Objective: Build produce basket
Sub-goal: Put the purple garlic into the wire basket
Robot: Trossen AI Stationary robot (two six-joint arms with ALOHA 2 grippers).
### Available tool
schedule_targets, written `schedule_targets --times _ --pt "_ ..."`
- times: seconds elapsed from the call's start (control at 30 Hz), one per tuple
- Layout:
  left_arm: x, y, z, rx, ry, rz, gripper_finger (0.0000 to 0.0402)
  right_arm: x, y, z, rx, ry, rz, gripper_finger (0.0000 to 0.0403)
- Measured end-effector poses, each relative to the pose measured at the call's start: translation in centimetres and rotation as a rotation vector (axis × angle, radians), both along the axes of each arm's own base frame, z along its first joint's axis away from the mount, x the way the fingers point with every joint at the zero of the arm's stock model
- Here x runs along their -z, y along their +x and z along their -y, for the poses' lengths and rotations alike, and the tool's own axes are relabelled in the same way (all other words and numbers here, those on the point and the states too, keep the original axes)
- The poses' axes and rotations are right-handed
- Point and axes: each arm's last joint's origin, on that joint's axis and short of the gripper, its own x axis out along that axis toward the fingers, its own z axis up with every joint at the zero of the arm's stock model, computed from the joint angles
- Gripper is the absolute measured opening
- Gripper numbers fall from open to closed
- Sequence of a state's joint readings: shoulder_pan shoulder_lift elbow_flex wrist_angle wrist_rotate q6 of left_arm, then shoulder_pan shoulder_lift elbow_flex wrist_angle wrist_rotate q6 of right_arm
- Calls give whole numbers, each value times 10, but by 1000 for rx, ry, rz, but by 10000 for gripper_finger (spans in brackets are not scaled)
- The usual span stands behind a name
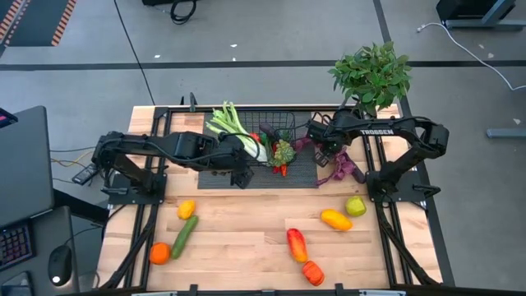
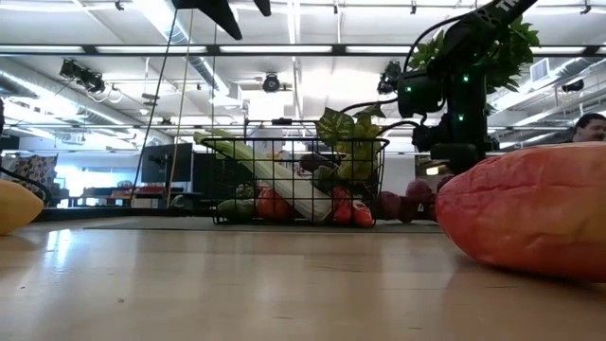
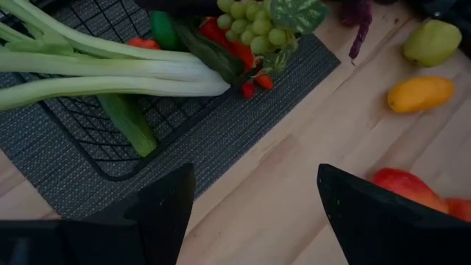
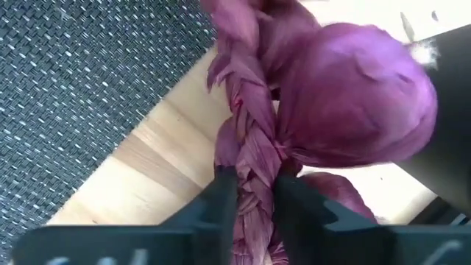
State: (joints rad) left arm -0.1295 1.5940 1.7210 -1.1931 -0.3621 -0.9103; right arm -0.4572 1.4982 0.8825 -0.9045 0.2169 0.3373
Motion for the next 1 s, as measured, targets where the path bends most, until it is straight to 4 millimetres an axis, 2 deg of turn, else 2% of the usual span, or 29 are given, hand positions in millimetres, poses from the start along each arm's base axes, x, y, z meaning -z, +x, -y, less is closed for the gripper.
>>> schedule_targets --times 0.13,0.3,0.4,0.63,0.8,1.0 --pt "-9 -10 -1 6 -12 20 291 0 -2 -1 37 10 -9 38" --pt "-22 -25 -3 11 -20 62 291 -4 -7 -5 83 63 -8 38" --pt "-31 -36 -4 12 -23 92 291 -13 -12 -8 120 78 -11 39" --pt "-47 -60 -8 16 -24 142 291 -65 -19 -22 205 57 136 42" --pt "-52 -68 -9 49 11 142 291 -105 -24 -34 250 21 281 41" --pt "-55 -71 -10 54 49 152 291 -134 -25 -39 279 -23 392 42"
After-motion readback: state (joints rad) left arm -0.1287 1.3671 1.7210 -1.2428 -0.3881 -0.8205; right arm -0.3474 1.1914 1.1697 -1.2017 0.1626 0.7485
